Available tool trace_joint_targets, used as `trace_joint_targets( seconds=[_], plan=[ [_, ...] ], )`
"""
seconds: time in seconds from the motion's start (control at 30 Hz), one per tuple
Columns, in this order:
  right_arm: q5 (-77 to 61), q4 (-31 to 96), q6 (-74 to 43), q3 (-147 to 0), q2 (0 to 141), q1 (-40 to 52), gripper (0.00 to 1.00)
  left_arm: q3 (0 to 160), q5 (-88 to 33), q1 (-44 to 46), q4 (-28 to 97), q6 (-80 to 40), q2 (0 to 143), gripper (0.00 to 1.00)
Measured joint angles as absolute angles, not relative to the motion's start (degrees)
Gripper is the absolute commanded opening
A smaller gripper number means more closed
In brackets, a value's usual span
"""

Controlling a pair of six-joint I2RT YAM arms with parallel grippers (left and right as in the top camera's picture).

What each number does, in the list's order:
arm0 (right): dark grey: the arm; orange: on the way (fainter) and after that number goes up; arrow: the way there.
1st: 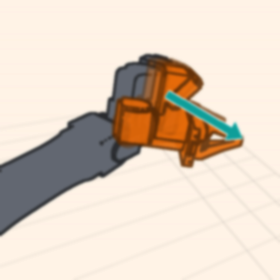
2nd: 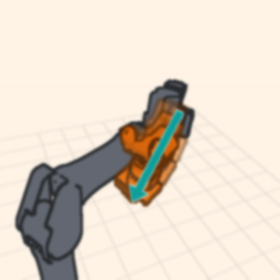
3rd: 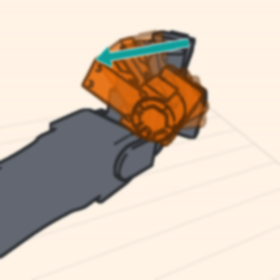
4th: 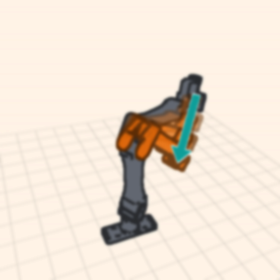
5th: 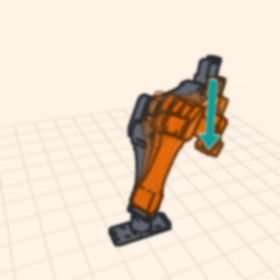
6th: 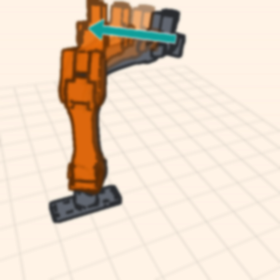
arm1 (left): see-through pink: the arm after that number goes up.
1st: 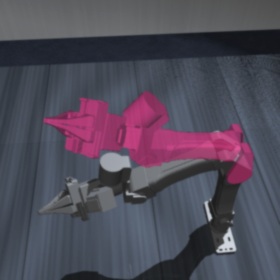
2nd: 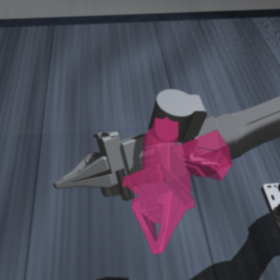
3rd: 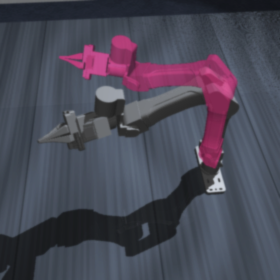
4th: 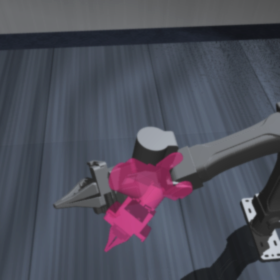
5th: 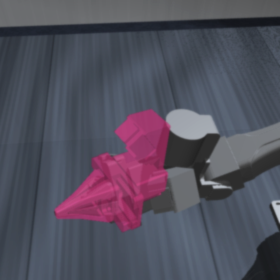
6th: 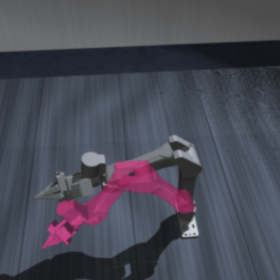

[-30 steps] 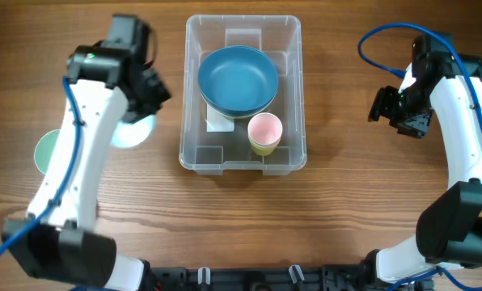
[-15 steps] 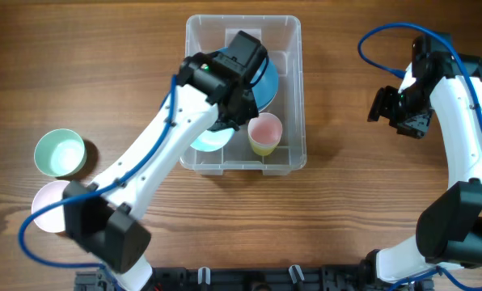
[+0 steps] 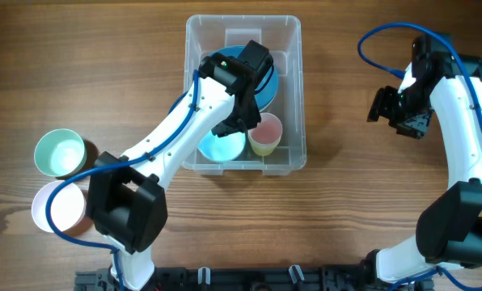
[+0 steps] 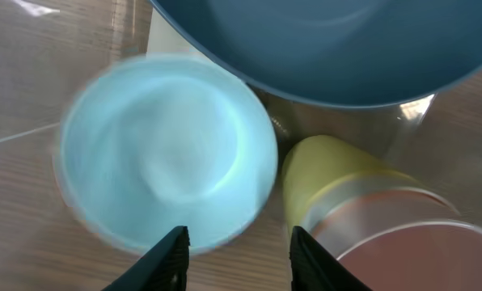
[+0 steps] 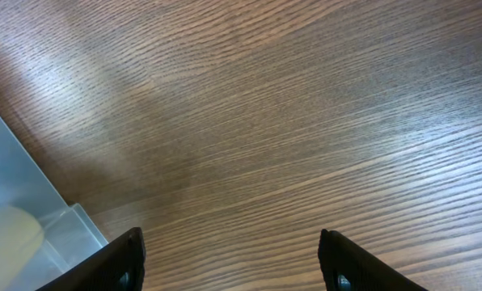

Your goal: Pack container

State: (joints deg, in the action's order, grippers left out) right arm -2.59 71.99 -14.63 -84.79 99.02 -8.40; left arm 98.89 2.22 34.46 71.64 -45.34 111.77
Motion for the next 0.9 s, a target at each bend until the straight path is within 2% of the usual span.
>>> trace_joint_targets(
  seconds=[0.1, 0.17, 0.2, 0.33, 0.43, 0.57, 0.9],
  plan=[
    [-2.6, 72.0, -14.6, -84.8, 99.0, -8.4, 0.70, 98.9, 2.2, 33.3, 72.0, -45.3, 111.4, 0.46],
    [-2.6, 72.0, -14.6, -84.8, 99.0, -8.4, 0.70, 98.7, 2.7, 31.1, 72.3, -45.3, 109.9, 0.59],
    [-2.6, 72.0, -14.6, -84.8, 99.0, -8.4, 0.70, 98.6, 3.5, 29.4, 72.8, -45.1, 108.1, 0.62],
    [-2.6, 72.0, -14.6, -84.8, 99.0, -8.4, 0.70, 98.5, 8.7, 16.6, 74.2, -43.5, 96.6, 0.71],
    [-2.7, 72.0, -14.6, -84.8, 99.0, -8.4, 0.70, 98.7, 11.3, 3.5, 74.9, -42.0, 91.2, 0.73],
    [-2.8, 72.0, -14.6, -84.8, 99.0, -8.4, 0.70, 96.8, 12.3, -9.7, 74.9, -41.0, 93.3, 0.79],
    [-2.8, 72.0, -14.6, -84.8, 99.0, -8.4, 0.70, 90.3, 12.4, -22.3, 70.7, -39.5, 108.4, 0.82]
  ],
)
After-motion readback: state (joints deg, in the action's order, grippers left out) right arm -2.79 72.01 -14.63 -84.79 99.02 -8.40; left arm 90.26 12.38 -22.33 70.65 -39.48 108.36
